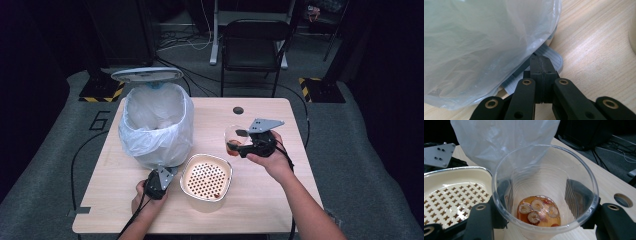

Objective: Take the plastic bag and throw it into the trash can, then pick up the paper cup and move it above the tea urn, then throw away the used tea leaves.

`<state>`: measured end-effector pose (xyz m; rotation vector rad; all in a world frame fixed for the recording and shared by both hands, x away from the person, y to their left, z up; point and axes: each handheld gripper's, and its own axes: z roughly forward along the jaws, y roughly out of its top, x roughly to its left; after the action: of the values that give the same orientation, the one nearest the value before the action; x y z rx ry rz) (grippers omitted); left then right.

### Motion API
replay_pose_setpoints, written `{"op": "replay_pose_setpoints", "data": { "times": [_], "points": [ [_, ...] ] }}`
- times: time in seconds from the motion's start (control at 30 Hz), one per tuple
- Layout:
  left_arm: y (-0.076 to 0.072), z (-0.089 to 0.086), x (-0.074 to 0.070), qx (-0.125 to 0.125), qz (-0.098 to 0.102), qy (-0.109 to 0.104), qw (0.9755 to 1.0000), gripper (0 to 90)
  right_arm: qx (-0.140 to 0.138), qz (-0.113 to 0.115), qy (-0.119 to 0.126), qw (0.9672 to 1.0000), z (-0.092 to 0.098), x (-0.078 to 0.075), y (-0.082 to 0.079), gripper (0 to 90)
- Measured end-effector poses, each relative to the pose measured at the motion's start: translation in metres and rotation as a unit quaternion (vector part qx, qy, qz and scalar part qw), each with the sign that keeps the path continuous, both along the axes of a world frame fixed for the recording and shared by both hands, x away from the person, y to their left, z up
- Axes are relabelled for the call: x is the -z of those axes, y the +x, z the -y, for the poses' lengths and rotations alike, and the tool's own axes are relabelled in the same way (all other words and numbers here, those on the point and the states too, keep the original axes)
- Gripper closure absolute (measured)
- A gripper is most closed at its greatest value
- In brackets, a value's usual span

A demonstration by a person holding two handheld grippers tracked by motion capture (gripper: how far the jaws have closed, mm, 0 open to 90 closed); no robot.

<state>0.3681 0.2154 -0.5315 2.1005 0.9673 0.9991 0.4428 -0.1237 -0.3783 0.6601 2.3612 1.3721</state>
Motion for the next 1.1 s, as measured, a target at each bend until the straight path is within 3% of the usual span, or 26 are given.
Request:
{"op": "replay_pose_setpoints", "data": {
  "times": [0.6,0.7,0.93,1.1],
  "points": [
    [0.0,0.0,0.0,0.0,0.002,0.0,1.0,90.0,-0.037,0.048,-0.015,0.9981,-0.028,-0.017,0.01,40.3],
    [0.0,0.0,0.0,-0.001,0.002,0.001,1.0,89.9,-0.052,0.067,-0.025,0.9961,-0.032,-0.02,0.01,40.3],
    [0.0,0.0,0.0,0.0,0.001,0.0,1.0,90.0,-0.073,0.09,-0.028,0.9929,-0.037,-0.02,0.007,40.3],
    [0.0,0.0,0.0,0.0,0.002,0.001,1.0,90.0,-0.091,0.12,-0.042,0.9877,-0.04,-0.019,0.002,40.2]
  ]
}}
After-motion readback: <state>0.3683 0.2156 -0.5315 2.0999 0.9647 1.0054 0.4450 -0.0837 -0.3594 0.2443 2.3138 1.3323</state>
